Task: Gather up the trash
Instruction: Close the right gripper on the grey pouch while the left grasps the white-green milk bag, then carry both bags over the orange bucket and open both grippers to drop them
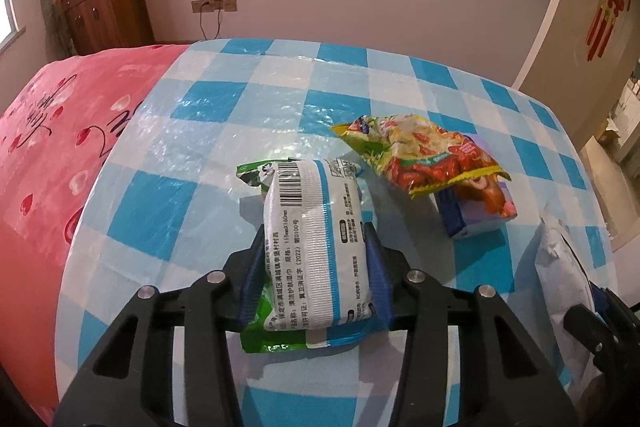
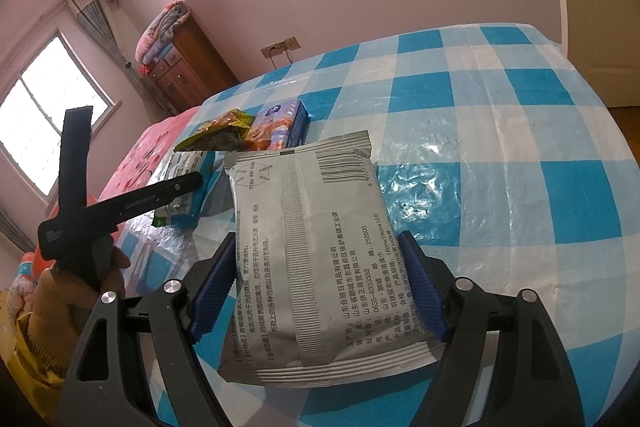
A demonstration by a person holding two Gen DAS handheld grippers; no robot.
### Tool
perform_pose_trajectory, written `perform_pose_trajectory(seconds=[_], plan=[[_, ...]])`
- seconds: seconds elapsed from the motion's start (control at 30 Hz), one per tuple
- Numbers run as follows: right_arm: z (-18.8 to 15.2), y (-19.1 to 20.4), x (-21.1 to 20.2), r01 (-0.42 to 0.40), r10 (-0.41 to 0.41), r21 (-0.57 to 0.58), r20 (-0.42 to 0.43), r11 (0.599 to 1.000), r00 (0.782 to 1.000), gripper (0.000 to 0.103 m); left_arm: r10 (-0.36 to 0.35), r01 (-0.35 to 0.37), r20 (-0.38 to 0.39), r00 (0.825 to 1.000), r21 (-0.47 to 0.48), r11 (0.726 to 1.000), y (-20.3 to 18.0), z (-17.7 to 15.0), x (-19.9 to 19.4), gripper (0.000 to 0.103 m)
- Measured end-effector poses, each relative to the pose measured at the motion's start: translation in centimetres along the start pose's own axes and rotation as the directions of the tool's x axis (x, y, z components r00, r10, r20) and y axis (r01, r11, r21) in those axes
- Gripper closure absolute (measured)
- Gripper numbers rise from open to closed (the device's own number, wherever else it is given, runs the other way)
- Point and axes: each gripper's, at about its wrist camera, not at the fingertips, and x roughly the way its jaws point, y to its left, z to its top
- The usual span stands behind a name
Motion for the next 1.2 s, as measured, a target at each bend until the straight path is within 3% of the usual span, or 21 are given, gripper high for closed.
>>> perform_pose_trajectory(seconds=[0.67, 1.2], plan=[[-0.2, 0.0, -0.8, -0.015, 0.014, 0.033, 0.024, 0.999, 1.0, 0.025, -0.064, 0.064, 0.01, 0.998, -0.024, 0.998, 2.4, -3.9, -3.5, 0.062], [-1.4, 3.5, -0.7, -0.024, 0.024, 0.006, 0.001, 1.0, 1.0, 0.025, -0.134, 0.135, 0.046, 0.99, -0.029, 0.99, 4.5, -7.0, -7.5, 0.063]])
